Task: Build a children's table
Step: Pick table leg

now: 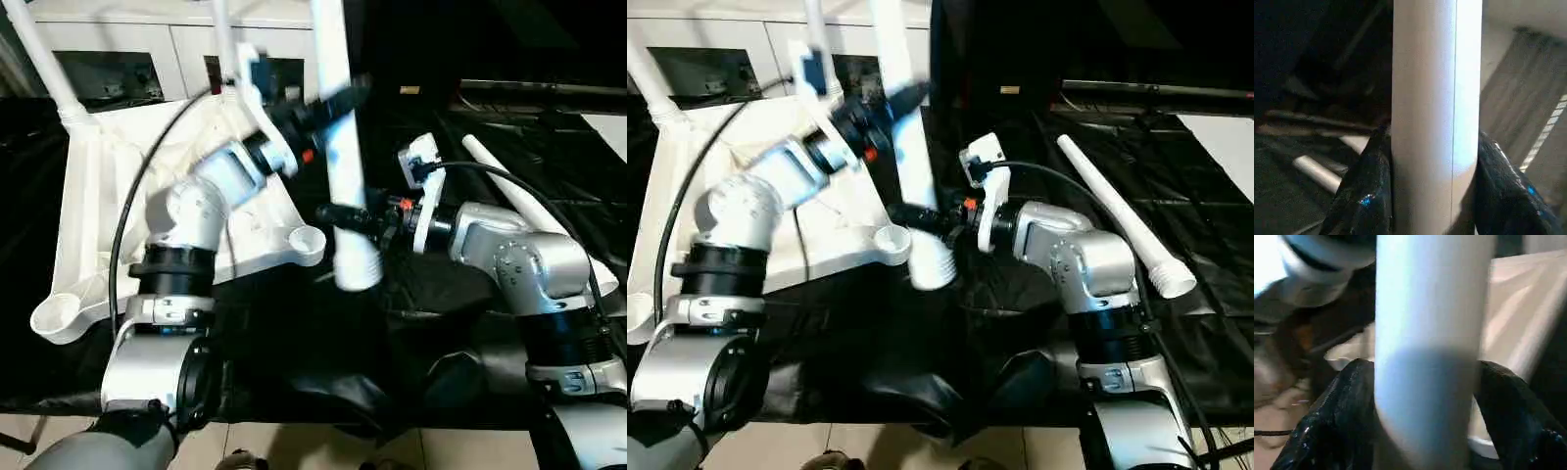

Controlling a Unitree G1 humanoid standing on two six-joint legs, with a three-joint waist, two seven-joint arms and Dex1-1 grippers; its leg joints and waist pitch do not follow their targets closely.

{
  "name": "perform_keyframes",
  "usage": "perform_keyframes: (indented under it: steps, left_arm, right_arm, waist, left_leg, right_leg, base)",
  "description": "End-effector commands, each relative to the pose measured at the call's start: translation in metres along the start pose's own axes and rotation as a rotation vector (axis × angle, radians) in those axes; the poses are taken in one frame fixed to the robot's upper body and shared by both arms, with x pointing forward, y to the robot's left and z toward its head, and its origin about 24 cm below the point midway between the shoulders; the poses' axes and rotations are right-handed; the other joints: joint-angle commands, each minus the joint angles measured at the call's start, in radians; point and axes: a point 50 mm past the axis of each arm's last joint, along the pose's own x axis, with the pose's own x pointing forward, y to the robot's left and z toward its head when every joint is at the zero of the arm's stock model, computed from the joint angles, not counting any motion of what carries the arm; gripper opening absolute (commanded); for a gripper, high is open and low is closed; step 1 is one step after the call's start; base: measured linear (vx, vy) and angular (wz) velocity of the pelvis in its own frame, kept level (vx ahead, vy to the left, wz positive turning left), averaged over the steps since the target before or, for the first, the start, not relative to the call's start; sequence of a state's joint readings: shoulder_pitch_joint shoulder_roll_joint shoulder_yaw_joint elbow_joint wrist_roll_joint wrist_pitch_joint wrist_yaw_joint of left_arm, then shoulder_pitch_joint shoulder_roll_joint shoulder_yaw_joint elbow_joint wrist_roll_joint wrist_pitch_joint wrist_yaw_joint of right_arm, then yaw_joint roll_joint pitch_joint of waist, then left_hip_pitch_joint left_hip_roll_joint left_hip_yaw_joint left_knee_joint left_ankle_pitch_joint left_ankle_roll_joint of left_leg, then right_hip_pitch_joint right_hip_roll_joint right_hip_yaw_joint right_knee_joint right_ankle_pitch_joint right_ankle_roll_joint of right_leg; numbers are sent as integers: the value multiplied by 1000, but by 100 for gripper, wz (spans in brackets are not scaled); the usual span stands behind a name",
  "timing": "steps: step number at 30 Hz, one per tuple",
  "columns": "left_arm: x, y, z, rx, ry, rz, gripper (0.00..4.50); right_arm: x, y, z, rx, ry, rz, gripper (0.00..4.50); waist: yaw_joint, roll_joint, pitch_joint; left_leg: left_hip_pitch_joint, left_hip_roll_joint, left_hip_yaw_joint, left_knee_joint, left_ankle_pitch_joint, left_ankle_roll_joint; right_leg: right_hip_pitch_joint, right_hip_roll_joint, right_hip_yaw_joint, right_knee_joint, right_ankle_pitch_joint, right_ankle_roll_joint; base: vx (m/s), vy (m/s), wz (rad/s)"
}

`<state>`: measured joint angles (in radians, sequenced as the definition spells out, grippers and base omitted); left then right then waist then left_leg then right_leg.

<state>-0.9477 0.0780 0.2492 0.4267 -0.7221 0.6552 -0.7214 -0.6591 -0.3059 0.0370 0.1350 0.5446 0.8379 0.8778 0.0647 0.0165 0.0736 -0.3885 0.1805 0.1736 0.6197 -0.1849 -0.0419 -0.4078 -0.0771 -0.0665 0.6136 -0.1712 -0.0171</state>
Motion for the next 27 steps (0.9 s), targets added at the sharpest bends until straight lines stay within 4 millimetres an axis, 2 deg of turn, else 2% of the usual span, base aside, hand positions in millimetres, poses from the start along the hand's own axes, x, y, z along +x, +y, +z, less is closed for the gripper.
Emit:
perform_keyframes:
  steps: [1,8,11,12,16,17,19,21,22,23,24,26,27]
  left_arm:
    - [6,-16,13,-20,-41,-126,174]
    - [2,-17,18,-41,-60,-181,173]
    - [0,-16,19,-50,-68,-180,173]
    - [0,-16,19,-52,-72,-181,173]
    - [0,-14,20,-28,-79,-154,173]
    - [0,-12,19,-40,-78,-128,208]
    - [2,-3,14,-68,-48,-28,243]
    - [1,1,4,36,42,65,246]
    - [2,6,-2,124,88,150,265]
    - [2,9,-6,181,112,206,278]
    - [3,13,-9,237,121,283,278]
    - [5,18,-17,258,119,393,290]
    - [6,19,-19,260,117,413,309]
  right_arm:
    - [-3,3,3,37,14,63,334]
    - [-8,3,1,69,51,93,264]
    - [-8,3,1,71,54,100,252]
    - [-8,3,0,70,59,98,231]
    - [-5,0,1,59,54,57,195]
    - [-5,-1,1,51,49,42,192]
    - [-3,-8,5,12,20,-43,192]
    - [0,-13,7,-12,-9,-119,189]
    - [4,-15,8,-34,-23,-159,188]
    - [6,-15,9,-47,-32,-181,188]
    - [10,-15,9,-67,-37,-206,188]
    - [18,-15,9,-96,-41,-252,188]
    - [21,-14,8,-100,-40,-261,188]
  waist:
    - [7,-18,-89]
    - [11,-19,-87]
    - [13,-20,-88]
    - [15,-21,-89]
    - [23,-20,-90]
    - [24,-19,-89]
    - [23,-19,-90]
    - [20,-21,-88]
    - [20,-19,-89]
    - [17,-18,-88]
    - [19,-17,-90]
    - [20,-16,-91]
    - [19,-19,-92]
  left_leg:
    - [16,37,-8,-64,-78,61]
    - [16,37,-7,-65,-80,49]
    - [17,38,-8,-65,-74,45]
    - [18,38,-7,-65,-71,45]
    - [19,39,-7,-65,-63,43]
    - [19,39,-7,-65,-68,41]
    - [19,38,-8,-66,-74,30]
    - [18,39,-9,-68,-76,14]
    - [19,44,-12,-70,-75,10]
    - [19,40,-10,-69,-75,7]
    - [20,42,-10,-69,-75,3]
    - [17,41,-10,-69,-66,3]
    - [18,40,-10,-69,-64,3]
  right_leg:
    - [67,-64,43,-61,-135,-256]
    - [66,-65,43,-64,-173,-232]
    - [65,-65,43,-62,-162,-230]
    - [65,-65,43,-62,-160,-230]
    - [63,-65,43,-61,-155,-227]
    - [63,-65,43,-62,-161,-227]
    - [63,-66,43,-63,-165,-222]
    - [59,-64,43,-63,-178,-210]
    - [60,-67,44,-64,-183,-195]
    - [59,-64,44,-66,-188,-190]
    - [59,-64,45,-66,-182,-182]
    - [63,-65,45,-61,-154,-187]
    - [64,-65,44,-60,-135,-193]
  base:
    - [0,0,0]
    - [0,0,0]
    - [0,0,0]
    - [0,0,0]
    - [0,0,0]
    - [0,0,0]
    - [0,0,0]
    - [0,0,0]
    - [0,0,0]
    - [0,0,0]
    - [0,0,0]
    - [0,0,0]
    - [0,0,0]
